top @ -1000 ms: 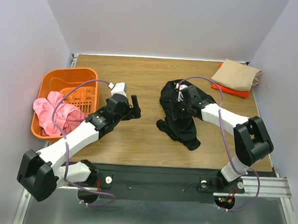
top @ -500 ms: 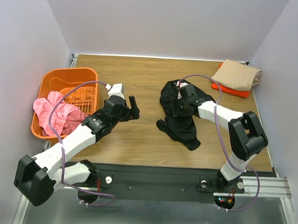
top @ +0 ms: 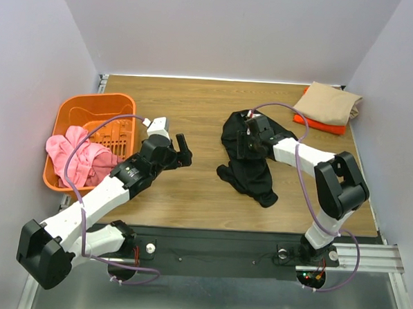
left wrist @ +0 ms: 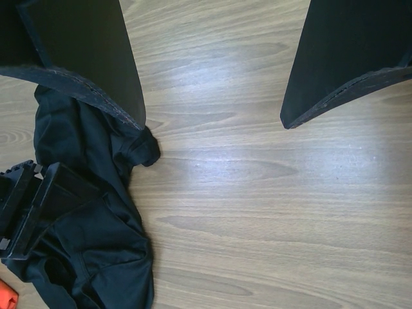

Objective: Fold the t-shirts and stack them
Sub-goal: Flatten the tshirt out

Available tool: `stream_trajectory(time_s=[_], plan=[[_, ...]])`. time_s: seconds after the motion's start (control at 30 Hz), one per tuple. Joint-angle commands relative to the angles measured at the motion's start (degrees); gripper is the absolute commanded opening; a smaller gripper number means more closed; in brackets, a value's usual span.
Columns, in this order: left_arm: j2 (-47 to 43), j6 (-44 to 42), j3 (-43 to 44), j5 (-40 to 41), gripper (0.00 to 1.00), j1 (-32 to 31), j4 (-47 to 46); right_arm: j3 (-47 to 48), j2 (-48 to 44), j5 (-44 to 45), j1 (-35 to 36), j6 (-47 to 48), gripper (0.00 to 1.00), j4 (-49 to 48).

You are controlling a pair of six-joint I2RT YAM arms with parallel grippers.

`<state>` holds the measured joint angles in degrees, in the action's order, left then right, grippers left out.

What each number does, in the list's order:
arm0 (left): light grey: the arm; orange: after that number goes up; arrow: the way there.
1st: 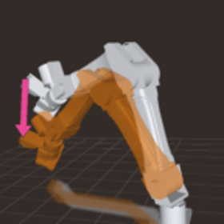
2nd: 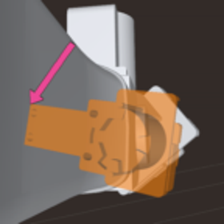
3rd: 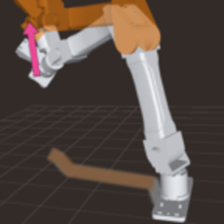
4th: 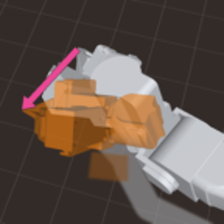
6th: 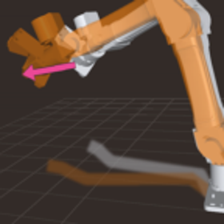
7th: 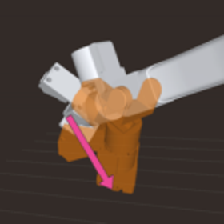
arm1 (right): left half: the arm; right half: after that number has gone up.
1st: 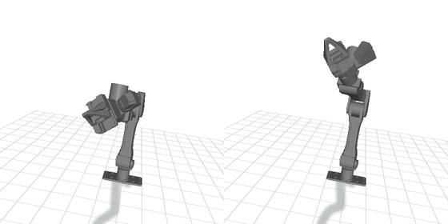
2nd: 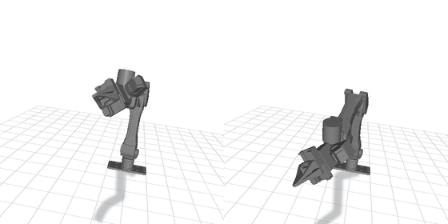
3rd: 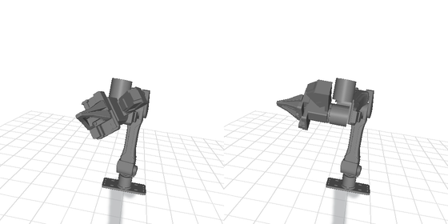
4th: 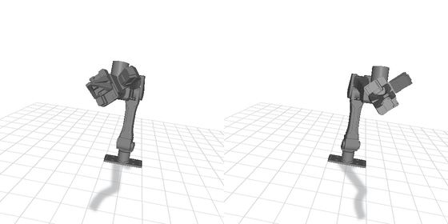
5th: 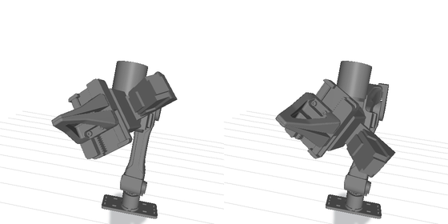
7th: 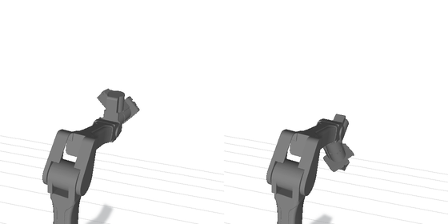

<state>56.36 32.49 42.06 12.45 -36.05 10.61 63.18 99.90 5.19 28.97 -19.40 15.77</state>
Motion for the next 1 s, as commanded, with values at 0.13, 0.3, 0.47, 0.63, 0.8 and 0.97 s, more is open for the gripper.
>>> stream_trajectory(time_s=[0.13, 0.3, 0.47, 0.63, 0.8, 0.97], plan=[[-1.8, 1.3, -1.1, 0.8, 0.98, -0.4, -0.2, 1.2, -6.8, 0.1, -0.1, -3.2, 0.68, -2.5], [-0.9, 1.1, -0.6, 0.4, 0.98, -0.5, -0.5, 1.3, -4.0, 2.3, -0.2, -1.5, 0.71, -2.4], [-0.6, 0.4, 0.0, 0.3, 0.98, -0.6, -0.2, 0.4, -1.7, 6.0, -0.3, 0.0, 0.71, -2.4], [-1.3, 1.0, -0.3, 0.1, 0.98, -0.8, -0.3, 0.4, -0.6, 9.7, -0.4, 0.9, 0.72, -2.4], [-1.7, 1.0, -0.4, -0.1, 0.98, -0.9, -0.2, 0.8, 0.5, 8.8, -0.5, 1.0, 0.65, -2.2], [-1.8, 1.1, -0.1, 0.0, 0.98, -0.9, -0.2, 0.0, 0.4, 6.5, -0.5, 0.6, 0.63, -1.4]])
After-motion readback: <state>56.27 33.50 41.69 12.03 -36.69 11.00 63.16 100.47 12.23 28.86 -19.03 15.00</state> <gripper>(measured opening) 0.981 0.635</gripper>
